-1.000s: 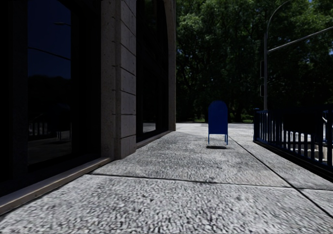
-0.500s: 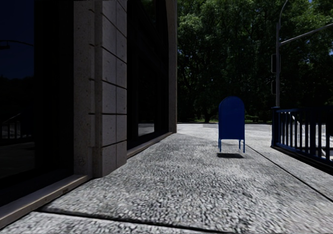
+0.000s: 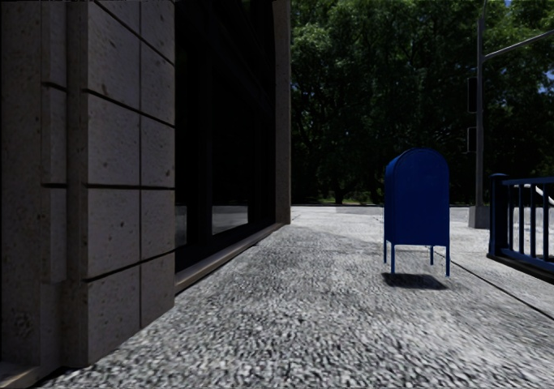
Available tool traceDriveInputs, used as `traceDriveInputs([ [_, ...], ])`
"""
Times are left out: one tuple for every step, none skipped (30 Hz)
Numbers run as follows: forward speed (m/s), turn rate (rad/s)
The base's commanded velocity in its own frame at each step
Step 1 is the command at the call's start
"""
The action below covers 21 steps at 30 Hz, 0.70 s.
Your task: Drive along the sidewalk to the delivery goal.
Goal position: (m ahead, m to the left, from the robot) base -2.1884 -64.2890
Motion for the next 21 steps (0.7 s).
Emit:
traceDriveInputs([
  [2.0, -0.12],
  [2.0, 0.0],
  [2.0, 0.0],
  [2.0, 0.0],
  [2.0, 0.0],
  [2.0, 0.0],
  [2.0, 0.0],
  [2.0, -0.2],
  [2.0, -0.2],
  [2.0, -0.36],
  [2.0, -0.41],
  [2.0, -0.43],
  [2.0, -0.43],
  [2.0, -0.43],
  [2.0, -0.41],
  [2.0, -0.4],
  [2.0, -0.25],
  [2.0, -0.09],
  [2.0, -0.09],
  [2.0, -0.04],
  [2.0, -0.03],
])
